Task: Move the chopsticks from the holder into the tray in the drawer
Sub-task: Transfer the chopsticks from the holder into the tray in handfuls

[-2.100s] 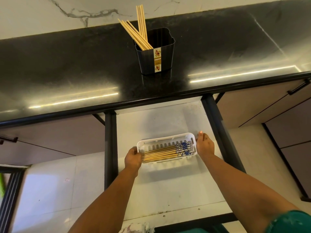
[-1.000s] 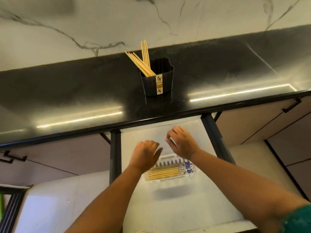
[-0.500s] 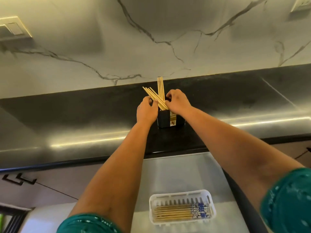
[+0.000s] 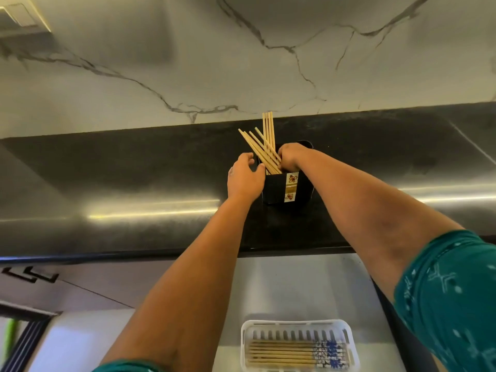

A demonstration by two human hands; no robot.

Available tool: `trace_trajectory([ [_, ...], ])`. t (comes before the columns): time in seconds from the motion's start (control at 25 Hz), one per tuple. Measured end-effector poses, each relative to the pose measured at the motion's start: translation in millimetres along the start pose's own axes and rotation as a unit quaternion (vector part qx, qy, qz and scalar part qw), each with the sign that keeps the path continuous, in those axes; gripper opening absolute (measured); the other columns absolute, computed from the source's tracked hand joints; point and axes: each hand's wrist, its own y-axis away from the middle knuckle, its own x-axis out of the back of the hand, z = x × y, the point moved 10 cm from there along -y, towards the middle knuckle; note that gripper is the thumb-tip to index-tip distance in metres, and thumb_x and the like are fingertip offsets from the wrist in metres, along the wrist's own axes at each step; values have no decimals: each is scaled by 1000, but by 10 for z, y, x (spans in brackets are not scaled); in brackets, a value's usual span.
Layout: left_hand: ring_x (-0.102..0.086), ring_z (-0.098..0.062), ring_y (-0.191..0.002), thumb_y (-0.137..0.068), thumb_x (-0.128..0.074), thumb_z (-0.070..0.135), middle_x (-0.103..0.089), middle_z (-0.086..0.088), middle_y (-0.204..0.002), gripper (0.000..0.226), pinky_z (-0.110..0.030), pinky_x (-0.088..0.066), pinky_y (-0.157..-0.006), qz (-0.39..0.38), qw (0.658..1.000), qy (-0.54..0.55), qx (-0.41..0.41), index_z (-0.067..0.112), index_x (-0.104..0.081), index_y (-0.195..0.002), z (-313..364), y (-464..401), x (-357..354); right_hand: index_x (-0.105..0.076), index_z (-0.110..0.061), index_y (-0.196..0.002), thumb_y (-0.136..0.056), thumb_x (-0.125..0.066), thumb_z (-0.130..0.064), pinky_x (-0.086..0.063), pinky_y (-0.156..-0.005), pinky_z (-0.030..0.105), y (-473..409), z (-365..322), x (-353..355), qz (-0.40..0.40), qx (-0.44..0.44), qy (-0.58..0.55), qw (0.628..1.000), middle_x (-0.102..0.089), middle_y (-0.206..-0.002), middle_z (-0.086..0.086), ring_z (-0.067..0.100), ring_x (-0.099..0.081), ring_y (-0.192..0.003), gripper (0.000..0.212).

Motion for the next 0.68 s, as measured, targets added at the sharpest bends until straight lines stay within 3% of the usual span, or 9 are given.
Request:
trace_trajectory([
  [0.16, -50, -20, -121, -90, -60, 25, -58, -2, -127, 45, -42, -43, -102, 0, 1000, 4, 11, 17, -47, -132, -70, 25, -4, -65, -10, -117, -91, -63, -19, -46, -91, 33, 3, -20, -35, -13, 19, -10, 1000, -65, -114, 9, 21, -61, -105, 27],
  [0.32, -53, -21, -120, -92, -56, 21, -57, -5, -131, 48, -38, -46, -99, -46, 997, 17, 53, 15, -40, -137, -208, 55, -119, -66, -14, -115, -88, -62, -11, -49, -92, 36, -49, -37, -115, -52, 27, -34, 998, -65, -114, 6, 20, -61, -105, 27],
  [0.48, -55, -19, -116, -94, -54, 22, -59, -4, -127, 41, -32, -45, -92, -49, 997, 4, 54, 16, -45, -133, -285, 90, -147, -67, -16, -113, -88, -63, -14, -50, -93, 36, -84, -55, -202, -84, 34, -34, 995, -65, -115, 5, 19, -61, -106, 25],
  [0.68, -54, -21, -117, -94, -54, 24, -59, -4, -126, 39, -37, -46, -95, -55, 997, 0, 52, 16, -47, -132, -340, 104, -157, -57, -11, -127, -88, -67, -22, -49, -95, 38, -48, -73, -25, 2, 42, -42, 998, -63, -123, 10, 25, -59, -115, 42],
])
